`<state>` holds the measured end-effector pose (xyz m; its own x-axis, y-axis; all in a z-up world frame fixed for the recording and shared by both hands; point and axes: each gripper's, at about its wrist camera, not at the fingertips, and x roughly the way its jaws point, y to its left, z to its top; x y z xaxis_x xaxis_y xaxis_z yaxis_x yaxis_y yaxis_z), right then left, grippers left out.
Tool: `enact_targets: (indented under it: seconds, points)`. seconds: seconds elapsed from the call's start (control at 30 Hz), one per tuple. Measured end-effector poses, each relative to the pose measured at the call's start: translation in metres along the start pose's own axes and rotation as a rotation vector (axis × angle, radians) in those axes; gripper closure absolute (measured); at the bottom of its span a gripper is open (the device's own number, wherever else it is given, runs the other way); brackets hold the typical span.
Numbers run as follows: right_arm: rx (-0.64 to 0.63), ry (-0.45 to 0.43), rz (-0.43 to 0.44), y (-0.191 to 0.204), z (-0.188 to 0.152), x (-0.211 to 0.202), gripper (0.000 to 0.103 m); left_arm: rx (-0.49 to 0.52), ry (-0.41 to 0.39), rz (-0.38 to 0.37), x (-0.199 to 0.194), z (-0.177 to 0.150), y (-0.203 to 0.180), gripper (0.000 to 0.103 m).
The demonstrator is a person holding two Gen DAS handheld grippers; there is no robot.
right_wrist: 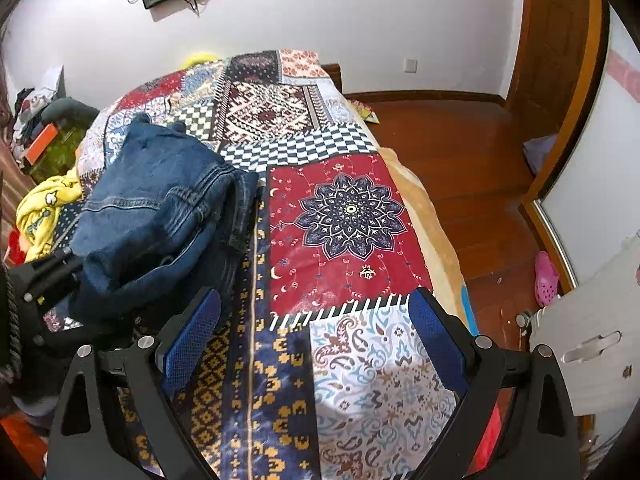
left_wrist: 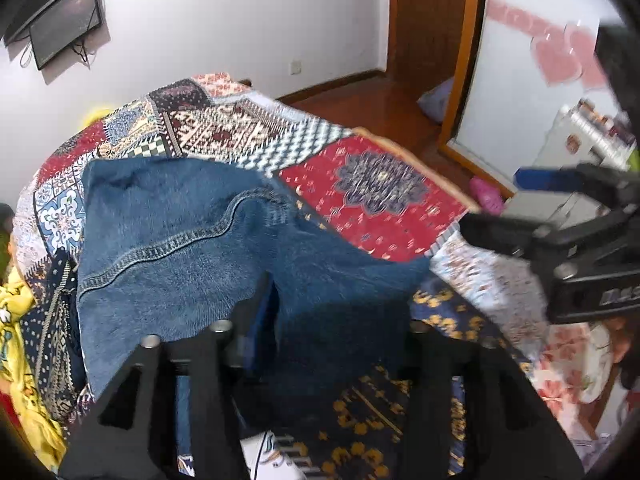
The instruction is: Fold large clothes
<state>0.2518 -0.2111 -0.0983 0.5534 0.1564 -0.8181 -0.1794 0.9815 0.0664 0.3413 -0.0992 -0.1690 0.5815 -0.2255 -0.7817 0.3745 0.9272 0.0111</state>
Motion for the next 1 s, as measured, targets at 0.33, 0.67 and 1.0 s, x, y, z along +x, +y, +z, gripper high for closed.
enact_targets:
  seconds: [0.33, 0.67, 1.0]
  points:
    - [-0.088, -0.104, 0.038, 0.038, 0.005, -0.021, 0.009, -0.054, -0.204, 0.194, -0.089, -0.015, 0.067, 0.008]
    - [-0.144, -0.097, 0.122, 0.092, 0.01, 0.008, 0.008, -0.215, -0.081, 0.294, -0.072, -0.054, 0.142, 0.003]
    - [-0.155, 0.087, 0.085, 0.076, -0.022, 0.06, 0.007, -0.179, 0.041, 0.315, -0.044, -0.099, 0.126, 0.003]
